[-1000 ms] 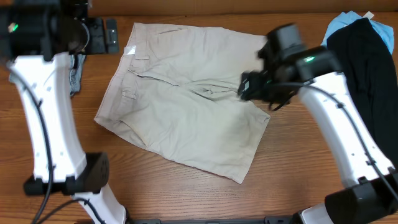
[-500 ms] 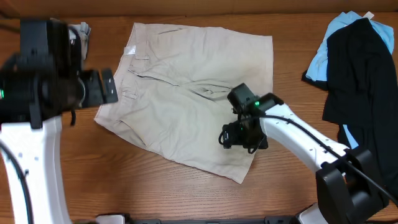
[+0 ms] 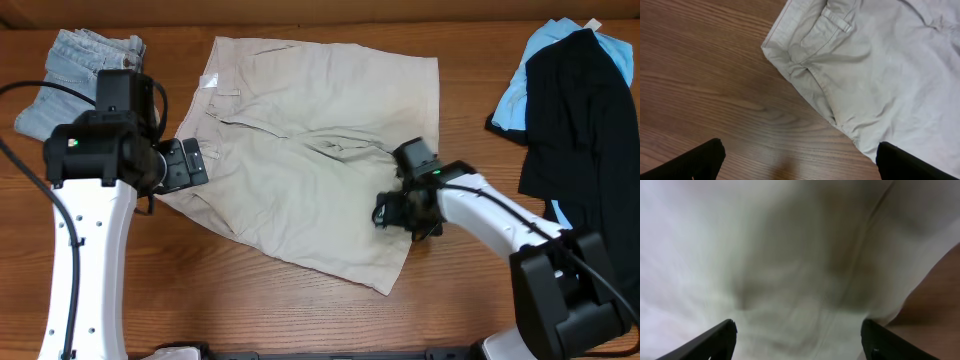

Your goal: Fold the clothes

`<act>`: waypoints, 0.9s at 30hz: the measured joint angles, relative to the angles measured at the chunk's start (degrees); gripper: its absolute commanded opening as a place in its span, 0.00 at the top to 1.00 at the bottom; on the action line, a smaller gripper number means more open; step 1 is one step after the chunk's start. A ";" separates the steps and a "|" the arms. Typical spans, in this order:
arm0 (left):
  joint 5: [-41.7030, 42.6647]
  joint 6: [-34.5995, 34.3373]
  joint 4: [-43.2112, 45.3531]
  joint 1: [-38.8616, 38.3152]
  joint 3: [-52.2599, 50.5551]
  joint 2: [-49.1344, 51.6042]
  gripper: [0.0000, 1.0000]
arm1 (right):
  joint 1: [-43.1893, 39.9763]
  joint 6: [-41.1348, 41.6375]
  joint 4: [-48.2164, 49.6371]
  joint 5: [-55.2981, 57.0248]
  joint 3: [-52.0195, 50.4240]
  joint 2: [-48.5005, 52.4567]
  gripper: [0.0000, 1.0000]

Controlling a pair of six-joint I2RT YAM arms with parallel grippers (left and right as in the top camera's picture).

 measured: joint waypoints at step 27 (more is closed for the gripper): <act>4.00 -0.70 9.84 0.00 -7.21 0.52 0.00 | -22.77 -3.93 20.39 -0.09 7.67 9.49 0.22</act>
